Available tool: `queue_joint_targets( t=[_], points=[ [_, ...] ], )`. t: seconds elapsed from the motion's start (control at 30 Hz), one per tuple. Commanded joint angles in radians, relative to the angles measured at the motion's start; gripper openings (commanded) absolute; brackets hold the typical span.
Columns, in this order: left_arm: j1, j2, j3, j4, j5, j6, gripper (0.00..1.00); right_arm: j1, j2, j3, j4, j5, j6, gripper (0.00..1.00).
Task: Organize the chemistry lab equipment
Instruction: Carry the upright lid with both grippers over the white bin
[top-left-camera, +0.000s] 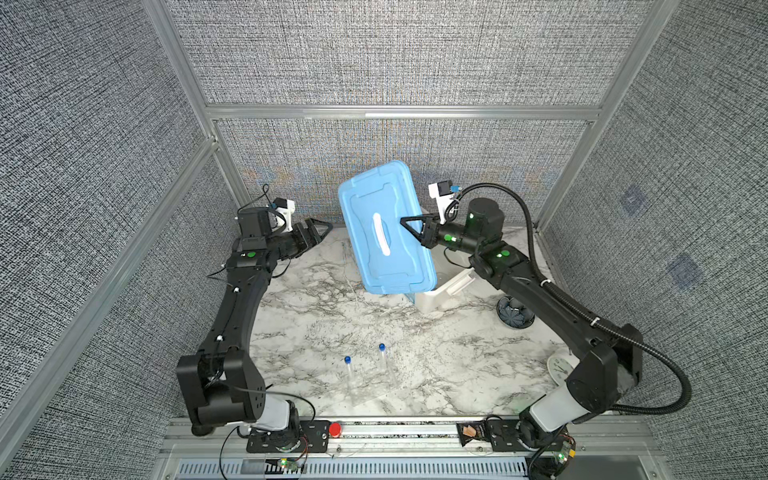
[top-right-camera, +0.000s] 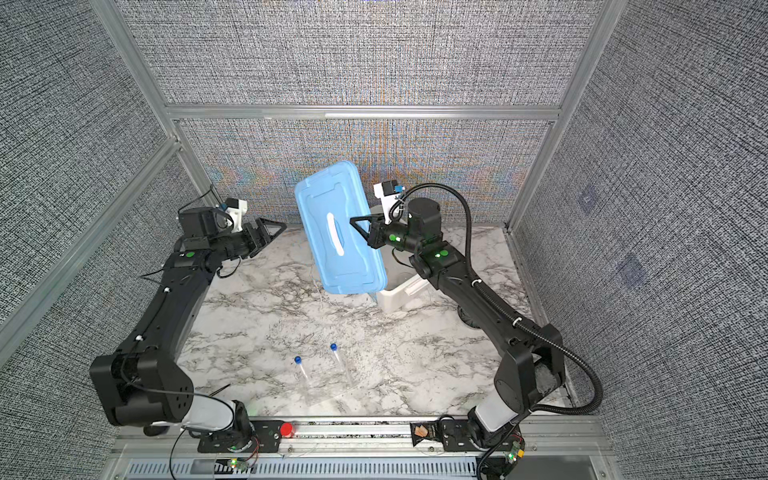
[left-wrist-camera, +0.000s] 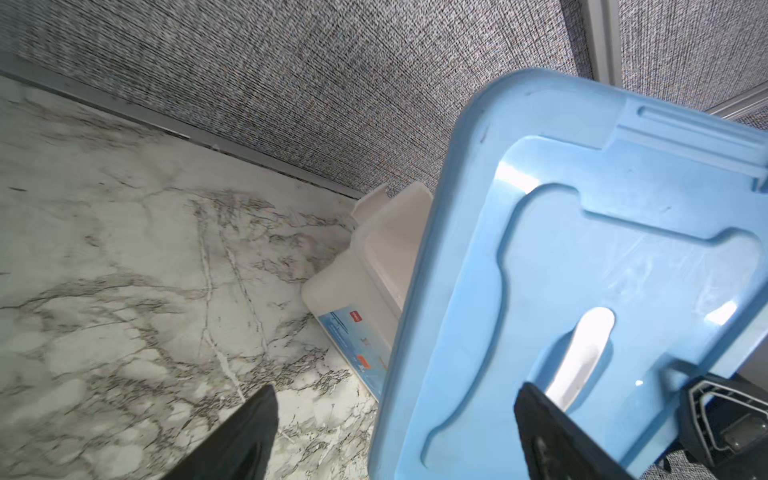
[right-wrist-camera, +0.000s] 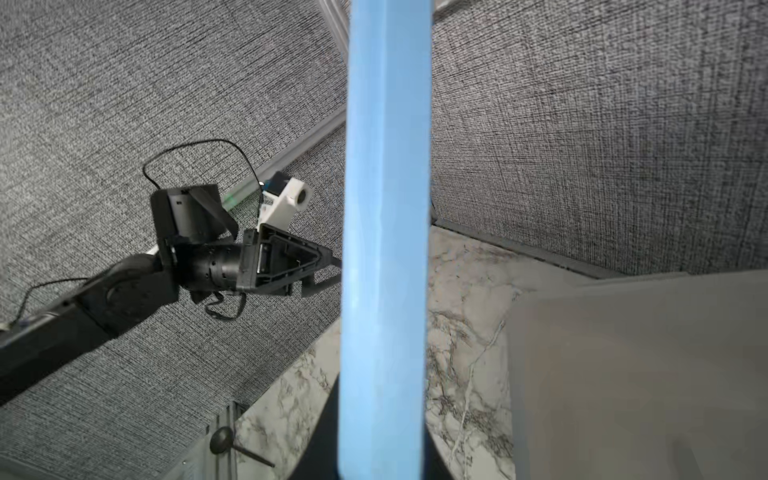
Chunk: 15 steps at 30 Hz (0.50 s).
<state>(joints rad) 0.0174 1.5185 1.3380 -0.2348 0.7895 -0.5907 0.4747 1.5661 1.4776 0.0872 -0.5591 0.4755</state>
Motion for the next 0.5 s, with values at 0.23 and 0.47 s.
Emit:
queue_joint_targets(
  t=[0.23,0.47],
  points=[
    [-0.128,0.155,0.059,0.155,0.076,-0.052,0.86,-0.166,-0.041,-0.053,-0.165,-0.059,0.164,0.11],
    [-0.149,0.235,0.098,0.142,0.064,-0.073,0.84,-0.289,0.009,-0.127,-0.094,-0.125,0.34,0.11]
  ],
)
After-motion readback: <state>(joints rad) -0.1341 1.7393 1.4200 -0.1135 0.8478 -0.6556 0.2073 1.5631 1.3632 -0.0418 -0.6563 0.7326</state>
